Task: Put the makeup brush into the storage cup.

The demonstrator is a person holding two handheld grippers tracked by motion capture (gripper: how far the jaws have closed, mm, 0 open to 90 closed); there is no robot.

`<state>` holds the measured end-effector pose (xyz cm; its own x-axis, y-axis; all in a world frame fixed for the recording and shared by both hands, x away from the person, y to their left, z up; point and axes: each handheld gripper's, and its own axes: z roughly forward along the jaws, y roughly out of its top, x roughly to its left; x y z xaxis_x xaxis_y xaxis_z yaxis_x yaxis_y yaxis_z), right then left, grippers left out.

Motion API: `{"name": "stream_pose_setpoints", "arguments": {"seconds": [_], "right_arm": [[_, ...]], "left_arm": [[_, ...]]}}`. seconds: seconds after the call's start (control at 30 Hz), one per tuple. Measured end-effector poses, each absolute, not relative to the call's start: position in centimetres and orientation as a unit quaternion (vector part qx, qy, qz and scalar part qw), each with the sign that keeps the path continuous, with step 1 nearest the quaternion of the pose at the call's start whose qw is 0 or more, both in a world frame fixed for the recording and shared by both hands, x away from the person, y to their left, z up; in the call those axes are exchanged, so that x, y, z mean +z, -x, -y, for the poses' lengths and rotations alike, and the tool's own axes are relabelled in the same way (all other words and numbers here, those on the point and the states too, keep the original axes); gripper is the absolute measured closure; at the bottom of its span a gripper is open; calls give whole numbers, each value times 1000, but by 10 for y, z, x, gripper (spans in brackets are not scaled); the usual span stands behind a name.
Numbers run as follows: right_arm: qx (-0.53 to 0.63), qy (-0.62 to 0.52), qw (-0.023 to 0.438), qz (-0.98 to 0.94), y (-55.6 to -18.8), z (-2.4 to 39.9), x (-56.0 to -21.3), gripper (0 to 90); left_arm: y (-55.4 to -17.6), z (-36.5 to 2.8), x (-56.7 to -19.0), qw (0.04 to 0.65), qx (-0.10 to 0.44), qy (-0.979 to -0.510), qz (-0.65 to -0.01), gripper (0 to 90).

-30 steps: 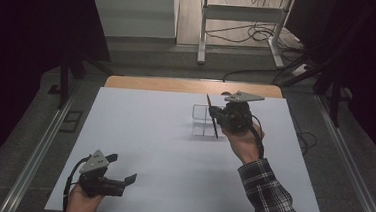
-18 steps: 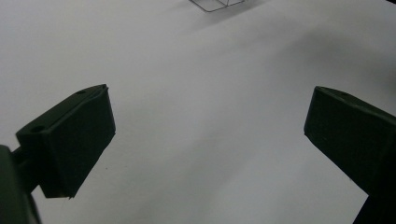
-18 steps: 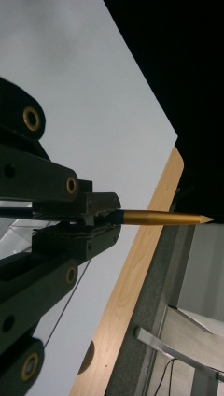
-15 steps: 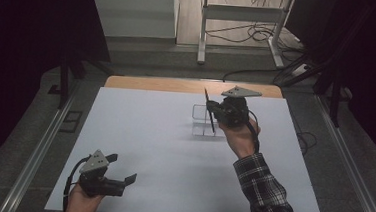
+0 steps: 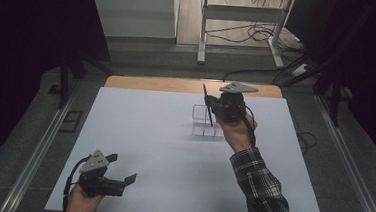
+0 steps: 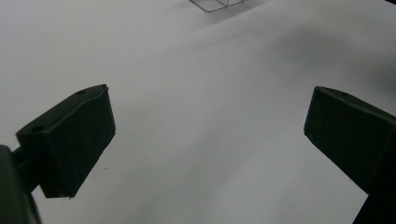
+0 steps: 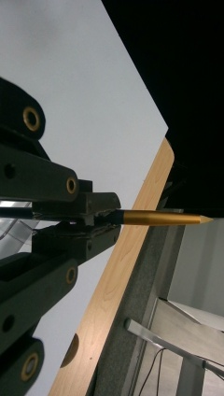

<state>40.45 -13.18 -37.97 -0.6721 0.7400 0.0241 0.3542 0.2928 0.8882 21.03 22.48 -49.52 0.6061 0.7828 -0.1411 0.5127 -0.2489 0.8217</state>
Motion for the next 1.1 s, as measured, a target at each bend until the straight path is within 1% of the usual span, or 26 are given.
{"name": "stream_pose_setpoints", "arguments": {"seconds": [0.5, 1.1], "right_arm": [[483, -349, 209, -775, -415, 122, -377, 834], [484, -349, 213, -773, -430, 106, -384, 834]], "left_arm": [[-210, -225, -495, 449, 151, -776, -417, 23], [-210, -225, -495, 447, 151, -778, -416, 24]]}}
